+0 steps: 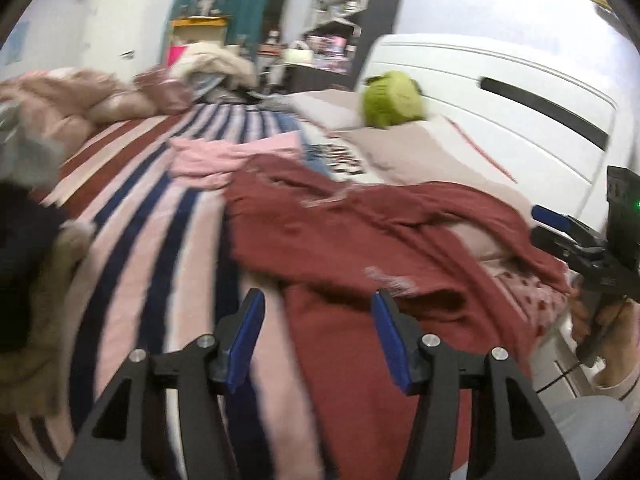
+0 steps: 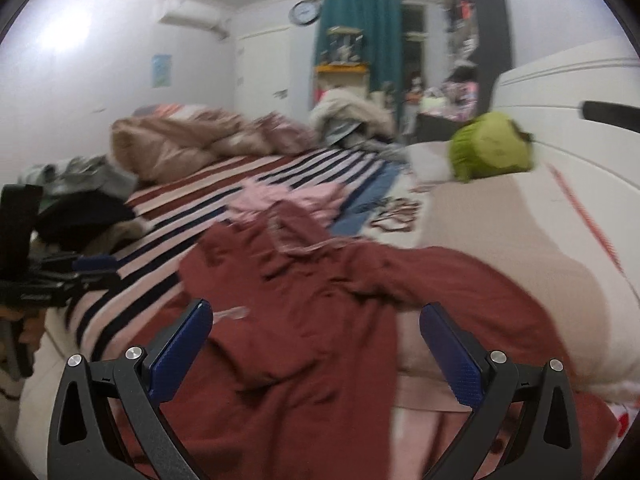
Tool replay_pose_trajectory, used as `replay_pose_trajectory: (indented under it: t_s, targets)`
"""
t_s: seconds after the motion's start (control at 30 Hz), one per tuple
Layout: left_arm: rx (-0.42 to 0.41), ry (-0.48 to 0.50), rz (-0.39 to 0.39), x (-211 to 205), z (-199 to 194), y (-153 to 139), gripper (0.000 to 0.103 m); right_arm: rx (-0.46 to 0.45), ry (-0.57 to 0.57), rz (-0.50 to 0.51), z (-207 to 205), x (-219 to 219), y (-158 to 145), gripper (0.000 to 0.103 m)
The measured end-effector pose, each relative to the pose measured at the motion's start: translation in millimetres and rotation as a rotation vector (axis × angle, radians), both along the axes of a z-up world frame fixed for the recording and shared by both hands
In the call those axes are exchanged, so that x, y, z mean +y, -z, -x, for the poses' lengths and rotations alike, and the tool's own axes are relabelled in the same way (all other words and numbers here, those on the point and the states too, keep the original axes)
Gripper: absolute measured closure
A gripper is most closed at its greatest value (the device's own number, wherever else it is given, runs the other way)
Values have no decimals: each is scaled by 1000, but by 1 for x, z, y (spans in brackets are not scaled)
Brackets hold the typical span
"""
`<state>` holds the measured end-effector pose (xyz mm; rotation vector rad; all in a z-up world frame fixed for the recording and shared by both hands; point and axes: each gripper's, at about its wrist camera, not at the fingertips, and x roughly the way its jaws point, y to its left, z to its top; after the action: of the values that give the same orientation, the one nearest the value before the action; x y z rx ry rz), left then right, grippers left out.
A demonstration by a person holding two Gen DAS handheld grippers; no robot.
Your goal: Fold small clothes
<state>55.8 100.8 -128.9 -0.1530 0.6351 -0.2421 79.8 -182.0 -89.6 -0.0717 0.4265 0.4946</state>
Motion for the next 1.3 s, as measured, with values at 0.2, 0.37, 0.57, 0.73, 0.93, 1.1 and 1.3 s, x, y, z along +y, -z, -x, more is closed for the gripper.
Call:
replay_pose_trajectory:
  t_s: [0.2, 0.37, 0.57, 0.73, 0.93, 1.1, 1.3]
  targets:
    - [53, -37, 41, 33, 5, 29, 50, 98, -128, 76, -12, 44, 16, 0]
    - [80, 6, 92, 32, 1, 46, 51, 187, -212, 136, -36, 81, 34, 11]
    - [113, 63, 122, 15, -3, 61, 51, 355, -233, 212, -77, 115, 65, 39]
    - [126, 70, 126, 16, -8, 64, 51, 417, -193, 112, -83, 93, 69, 80]
    - [154, 102, 149, 4, -17, 73, 60, 461, -48, -47, -84, 30, 70, 100]
    - [170, 114, 133, -16, -29, 83, 85, 417, 47, -137, -64, -11, 65, 102]
    - [119, 71, 84, -20, -26, 75, 102, 338, 130, -158, -29, -37, 55, 103]
